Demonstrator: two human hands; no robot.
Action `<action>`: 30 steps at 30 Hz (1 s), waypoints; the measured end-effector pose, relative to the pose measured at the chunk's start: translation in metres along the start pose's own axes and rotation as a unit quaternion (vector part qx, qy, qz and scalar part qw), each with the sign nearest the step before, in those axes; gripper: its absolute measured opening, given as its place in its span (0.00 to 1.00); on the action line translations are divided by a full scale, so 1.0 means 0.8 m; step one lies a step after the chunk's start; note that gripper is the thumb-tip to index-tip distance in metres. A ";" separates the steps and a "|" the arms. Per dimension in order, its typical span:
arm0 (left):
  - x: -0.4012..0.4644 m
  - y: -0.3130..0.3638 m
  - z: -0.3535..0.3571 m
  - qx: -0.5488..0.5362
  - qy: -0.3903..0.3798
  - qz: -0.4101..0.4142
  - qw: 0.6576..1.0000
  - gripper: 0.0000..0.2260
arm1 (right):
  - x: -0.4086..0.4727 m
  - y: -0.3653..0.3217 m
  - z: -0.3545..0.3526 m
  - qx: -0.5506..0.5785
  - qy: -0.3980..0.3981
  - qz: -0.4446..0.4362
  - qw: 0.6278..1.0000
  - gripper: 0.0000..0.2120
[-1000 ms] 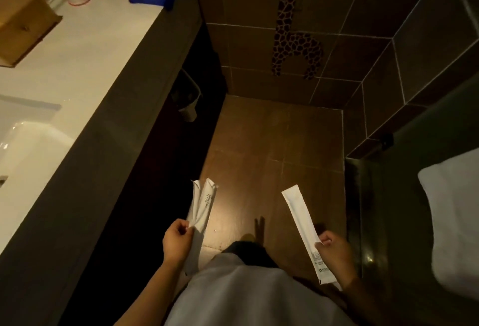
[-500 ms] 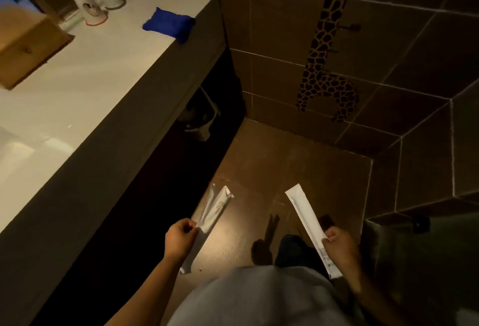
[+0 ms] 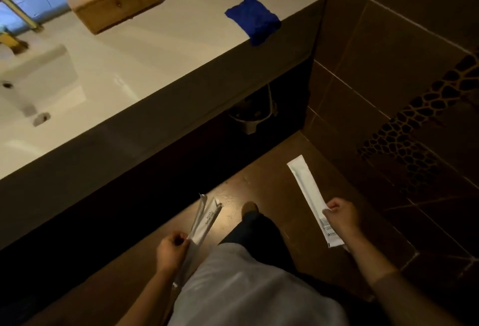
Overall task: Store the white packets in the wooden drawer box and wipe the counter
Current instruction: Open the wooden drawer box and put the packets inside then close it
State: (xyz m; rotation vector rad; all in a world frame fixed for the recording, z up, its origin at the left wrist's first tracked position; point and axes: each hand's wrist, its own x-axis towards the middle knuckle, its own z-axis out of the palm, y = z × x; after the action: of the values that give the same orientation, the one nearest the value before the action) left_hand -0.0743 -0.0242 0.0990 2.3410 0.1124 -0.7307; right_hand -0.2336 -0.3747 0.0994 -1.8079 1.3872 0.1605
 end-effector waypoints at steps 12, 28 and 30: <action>0.130 0.146 0.038 -0.002 -0.060 -0.002 0.998 0.08 | 0.118 -0.057 -0.028 -0.047 -0.041 0.009 0.998 0.09; 0.218 0.310 0.069 -0.023 0.047 -0.012 0.999 0.03 | 0.324 -0.205 -0.066 -0.099 -0.093 -0.105 0.985 0.10; 0.212 0.311 0.072 -0.038 0.048 -0.036 0.997 0.04 | 0.343 -0.237 -0.071 -0.107 -0.113 -0.137 0.978 0.12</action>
State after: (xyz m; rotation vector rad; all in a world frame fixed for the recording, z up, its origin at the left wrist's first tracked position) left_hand 0.1069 -0.2710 0.1175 2.3085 0.2633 -0.6378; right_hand 0.0109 -0.6081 0.0846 -2.0653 0.9823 0.3684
